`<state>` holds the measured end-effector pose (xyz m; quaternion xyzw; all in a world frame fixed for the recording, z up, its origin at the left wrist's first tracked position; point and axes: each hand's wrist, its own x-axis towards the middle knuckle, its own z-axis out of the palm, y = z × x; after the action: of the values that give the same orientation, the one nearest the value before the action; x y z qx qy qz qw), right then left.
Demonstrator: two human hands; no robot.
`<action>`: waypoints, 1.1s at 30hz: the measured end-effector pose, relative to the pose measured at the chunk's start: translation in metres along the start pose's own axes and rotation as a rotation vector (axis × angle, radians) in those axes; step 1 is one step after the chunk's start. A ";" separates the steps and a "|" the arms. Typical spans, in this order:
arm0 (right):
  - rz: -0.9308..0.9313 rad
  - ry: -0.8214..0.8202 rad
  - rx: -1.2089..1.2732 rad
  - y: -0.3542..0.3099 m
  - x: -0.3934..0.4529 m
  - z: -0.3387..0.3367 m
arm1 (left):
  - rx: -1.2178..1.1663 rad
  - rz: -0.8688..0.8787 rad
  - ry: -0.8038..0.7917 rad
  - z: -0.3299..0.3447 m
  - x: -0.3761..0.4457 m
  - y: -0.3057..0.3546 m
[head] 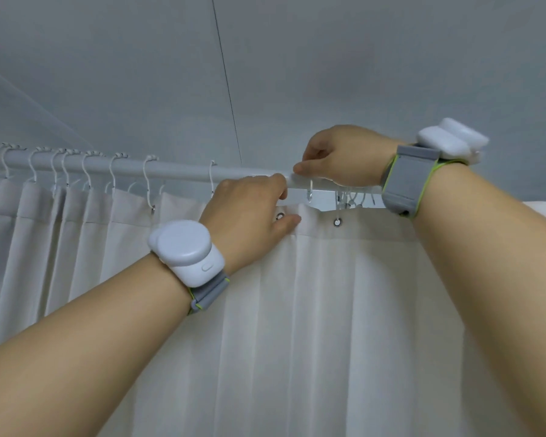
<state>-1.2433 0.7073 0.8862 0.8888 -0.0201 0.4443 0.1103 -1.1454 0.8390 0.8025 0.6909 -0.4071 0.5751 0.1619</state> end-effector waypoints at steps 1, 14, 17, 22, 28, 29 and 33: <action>-0.002 -0.026 -0.014 -0.001 0.000 0.002 | 0.038 -0.013 -0.025 0.000 0.000 -0.003; 0.008 -0.158 -0.145 -0.012 0.006 0.008 | 0.228 -0.059 -0.261 0.005 0.004 -0.015; -0.001 -0.184 -0.175 -0.017 0.005 0.008 | 0.241 -0.048 -0.300 0.001 0.006 -0.017; -0.008 -0.245 -0.343 -0.028 0.008 0.008 | 0.025 -0.102 -0.162 -0.005 0.003 -0.022; -0.135 -0.144 -0.128 -0.033 0.019 0.008 | -0.039 -0.122 -0.115 -0.011 0.003 -0.030; -0.150 -0.138 -0.104 -0.035 0.020 0.009 | -0.097 -0.129 -0.120 -0.012 0.002 -0.031; -0.167 -0.162 -0.061 -0.042 0.023 0.012 | -0.254 -0.171 -0.126 -0.017 -0.001 -0.041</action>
<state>-1.2140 0.7475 0.8898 0.9165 0.0318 0.3596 0.1722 -1.1260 0.8762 0.8163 0.7318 -0.4254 0.4585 0.2707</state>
